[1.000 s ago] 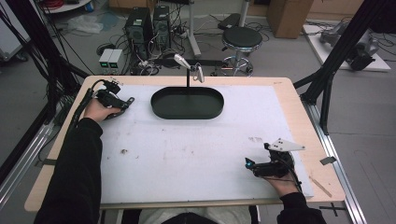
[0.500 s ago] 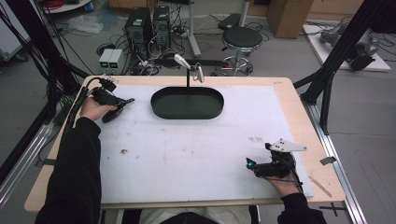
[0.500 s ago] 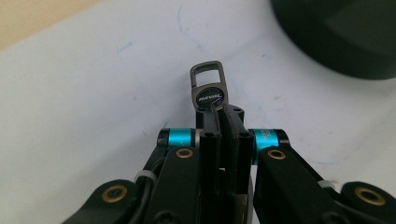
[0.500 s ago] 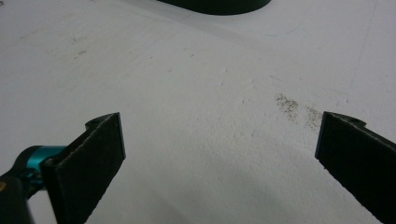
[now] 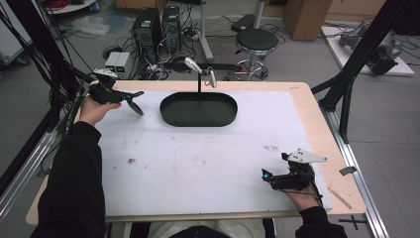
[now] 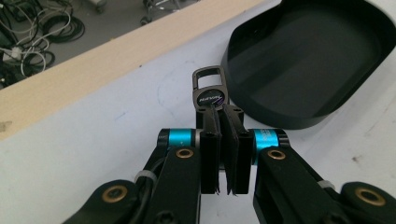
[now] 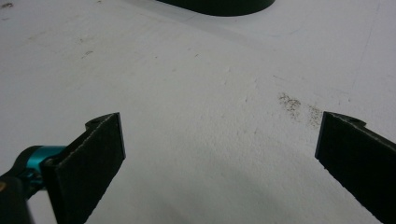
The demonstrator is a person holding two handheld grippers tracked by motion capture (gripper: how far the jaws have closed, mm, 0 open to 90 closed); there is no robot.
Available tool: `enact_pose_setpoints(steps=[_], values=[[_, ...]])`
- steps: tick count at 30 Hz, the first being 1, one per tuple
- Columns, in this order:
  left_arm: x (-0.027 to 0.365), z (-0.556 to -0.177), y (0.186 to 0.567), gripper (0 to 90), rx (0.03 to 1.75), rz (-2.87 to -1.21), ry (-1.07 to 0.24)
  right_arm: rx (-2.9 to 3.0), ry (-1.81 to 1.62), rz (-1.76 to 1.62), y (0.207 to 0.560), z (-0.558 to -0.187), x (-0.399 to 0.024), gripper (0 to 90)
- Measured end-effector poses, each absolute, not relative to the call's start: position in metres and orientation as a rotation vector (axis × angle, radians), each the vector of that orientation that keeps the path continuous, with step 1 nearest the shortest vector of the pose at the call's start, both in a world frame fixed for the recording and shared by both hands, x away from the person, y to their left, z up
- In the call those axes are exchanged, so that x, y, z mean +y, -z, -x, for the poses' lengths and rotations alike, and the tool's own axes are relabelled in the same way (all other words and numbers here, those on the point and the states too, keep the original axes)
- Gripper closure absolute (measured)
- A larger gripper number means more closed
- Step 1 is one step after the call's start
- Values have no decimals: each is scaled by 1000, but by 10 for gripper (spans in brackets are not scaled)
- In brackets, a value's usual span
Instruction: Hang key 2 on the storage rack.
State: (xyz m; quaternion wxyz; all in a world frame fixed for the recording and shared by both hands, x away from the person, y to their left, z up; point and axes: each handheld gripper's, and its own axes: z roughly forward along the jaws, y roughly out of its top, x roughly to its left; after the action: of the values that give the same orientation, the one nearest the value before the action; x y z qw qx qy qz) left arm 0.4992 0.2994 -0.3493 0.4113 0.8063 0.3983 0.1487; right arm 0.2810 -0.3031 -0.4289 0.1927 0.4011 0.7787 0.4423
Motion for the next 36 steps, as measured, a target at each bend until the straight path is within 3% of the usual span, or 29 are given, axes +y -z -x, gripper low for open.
enact_pose_setpoints(steps=[12, 22, 36], values=[[298, -475, 310, 853, 866, -1867, -332, 2172, -1284, -1142, 428, -279, -307, 7], [284, -463, 273, 853, 790, -1856, -404, 2191, -1279, -1122, 428, -281, -302, 8], [260, -472, 258, 853, 761, -1864, -432, 2180, -1276, -1117, 428, -283, -304, 8]])
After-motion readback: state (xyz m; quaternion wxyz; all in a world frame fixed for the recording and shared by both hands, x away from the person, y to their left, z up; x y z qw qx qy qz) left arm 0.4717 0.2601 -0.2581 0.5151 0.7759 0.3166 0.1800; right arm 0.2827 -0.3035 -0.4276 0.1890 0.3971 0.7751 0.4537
